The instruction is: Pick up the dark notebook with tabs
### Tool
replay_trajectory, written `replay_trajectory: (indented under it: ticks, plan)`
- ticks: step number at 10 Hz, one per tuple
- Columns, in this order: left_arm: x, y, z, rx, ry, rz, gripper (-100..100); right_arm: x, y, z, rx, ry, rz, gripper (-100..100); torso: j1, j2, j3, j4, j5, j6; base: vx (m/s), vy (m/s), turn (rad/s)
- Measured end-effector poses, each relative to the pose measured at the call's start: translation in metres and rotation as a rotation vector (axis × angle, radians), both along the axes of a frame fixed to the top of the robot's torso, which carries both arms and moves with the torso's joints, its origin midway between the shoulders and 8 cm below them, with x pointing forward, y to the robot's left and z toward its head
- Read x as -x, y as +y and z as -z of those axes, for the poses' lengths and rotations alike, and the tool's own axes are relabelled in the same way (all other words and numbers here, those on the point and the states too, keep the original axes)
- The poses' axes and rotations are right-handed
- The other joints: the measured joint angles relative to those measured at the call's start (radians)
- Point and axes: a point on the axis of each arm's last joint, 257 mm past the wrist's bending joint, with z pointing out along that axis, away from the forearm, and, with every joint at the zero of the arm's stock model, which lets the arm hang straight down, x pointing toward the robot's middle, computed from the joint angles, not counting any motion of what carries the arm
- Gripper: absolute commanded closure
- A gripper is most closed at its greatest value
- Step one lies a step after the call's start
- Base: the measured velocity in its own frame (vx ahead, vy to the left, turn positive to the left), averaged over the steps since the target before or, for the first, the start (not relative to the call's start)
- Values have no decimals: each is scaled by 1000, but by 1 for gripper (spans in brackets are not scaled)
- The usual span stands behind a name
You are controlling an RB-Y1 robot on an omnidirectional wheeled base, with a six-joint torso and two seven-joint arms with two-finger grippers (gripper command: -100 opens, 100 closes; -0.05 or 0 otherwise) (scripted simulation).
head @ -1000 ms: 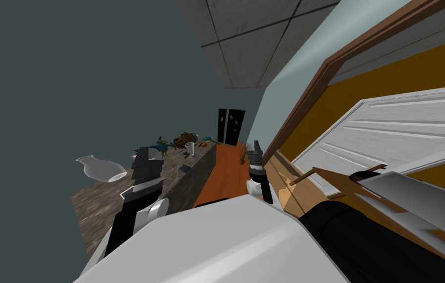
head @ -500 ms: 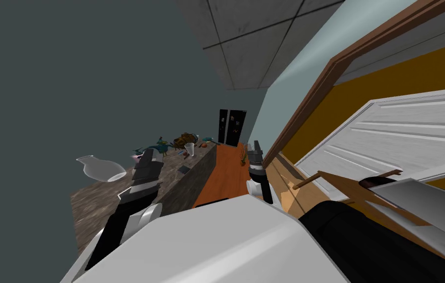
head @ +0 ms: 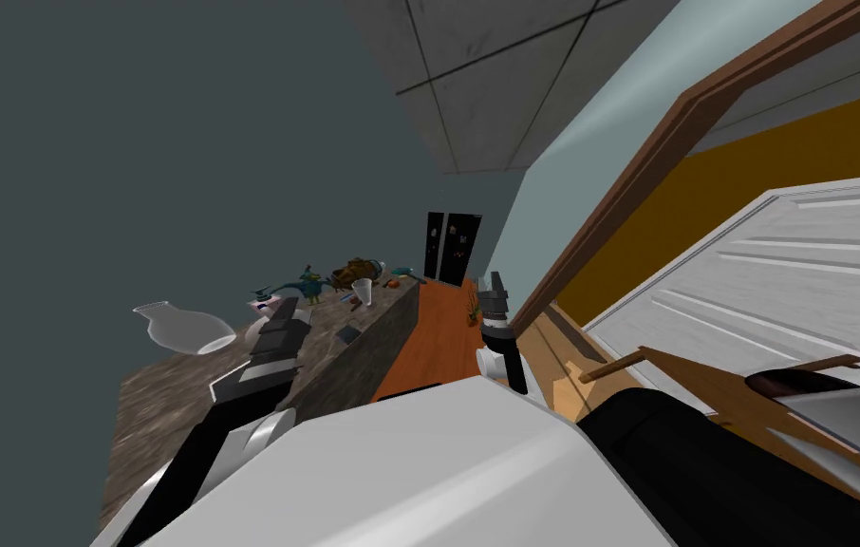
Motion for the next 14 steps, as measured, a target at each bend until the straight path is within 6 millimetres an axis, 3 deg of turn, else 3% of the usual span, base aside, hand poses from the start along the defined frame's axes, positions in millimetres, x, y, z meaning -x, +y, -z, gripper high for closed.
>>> replay_trajectory:
  ticks: [5,8,11,14]
  plan:
    - [12,47,79,86,238,-81,-100,0,0,0,0,0,0,0,-3,-2,-1,-1,-1,0,119,-124,105]
    - [20,62,105,130,336,-119,-100,0,0,0,0,0,0,0,-1,1,1,0,0,0,87,-121,118]
    - [44,94,153,201,474,-177,-100,0,0,0,0,0,0,0,-2,-2,-1,0,-1,0,120,-132,117]
    - [59,110,179,254,560,-215,-100,0,0,0,0,0,0,0,1,0,0,0,0,0,87,-105,135]
